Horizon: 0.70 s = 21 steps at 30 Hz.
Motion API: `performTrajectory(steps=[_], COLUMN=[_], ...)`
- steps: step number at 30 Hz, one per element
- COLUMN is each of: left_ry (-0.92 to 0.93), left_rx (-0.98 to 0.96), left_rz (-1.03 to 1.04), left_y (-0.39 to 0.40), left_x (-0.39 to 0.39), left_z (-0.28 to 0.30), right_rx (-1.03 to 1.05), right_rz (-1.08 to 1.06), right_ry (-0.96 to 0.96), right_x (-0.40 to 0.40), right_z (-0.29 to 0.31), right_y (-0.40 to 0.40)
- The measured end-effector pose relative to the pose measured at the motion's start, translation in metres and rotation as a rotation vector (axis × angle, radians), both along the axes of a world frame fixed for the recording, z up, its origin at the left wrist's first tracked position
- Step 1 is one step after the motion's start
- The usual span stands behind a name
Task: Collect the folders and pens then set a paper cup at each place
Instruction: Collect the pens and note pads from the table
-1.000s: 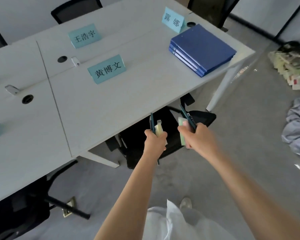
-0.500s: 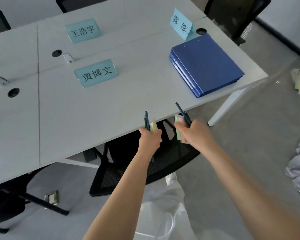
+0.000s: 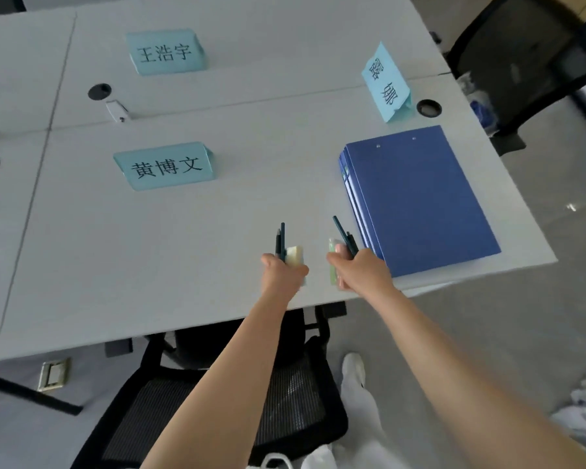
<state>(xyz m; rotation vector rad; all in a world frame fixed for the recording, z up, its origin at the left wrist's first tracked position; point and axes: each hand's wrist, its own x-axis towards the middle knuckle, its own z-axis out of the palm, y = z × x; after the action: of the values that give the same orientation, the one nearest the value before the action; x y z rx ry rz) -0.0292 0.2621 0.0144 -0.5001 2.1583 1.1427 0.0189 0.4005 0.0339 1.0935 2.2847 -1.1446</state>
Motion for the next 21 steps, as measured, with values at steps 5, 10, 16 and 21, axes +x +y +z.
performTrajectory(steps=[5,10,16,21], left_ry=[-0.025,0.07,0.075,0.087], left_rx=[-0.173,-0.318,-0.435,-0.418], left_rz=[0.092,0.187,0.055,0.047], left_y=[0.026,0.043,0.06,0.062], left_x=[-0.029,-0.051,-0.066,-0.058], left_z=[-0.035,-0.053,-0.062,-0.063], right_rx=[-0.065,-0.063,-0.023,0.023], right_rz=[0.067,0.112,0.112,0.151], right_ry=[-0.053,-0.136,-0.154,-0.155], right_x=[-0.044,-0.081,-0.103,-0.104], right_z=[-0.038,-0.069,-0.075,-0.07], right_y=[0.019,0.029,0.026,0.023])
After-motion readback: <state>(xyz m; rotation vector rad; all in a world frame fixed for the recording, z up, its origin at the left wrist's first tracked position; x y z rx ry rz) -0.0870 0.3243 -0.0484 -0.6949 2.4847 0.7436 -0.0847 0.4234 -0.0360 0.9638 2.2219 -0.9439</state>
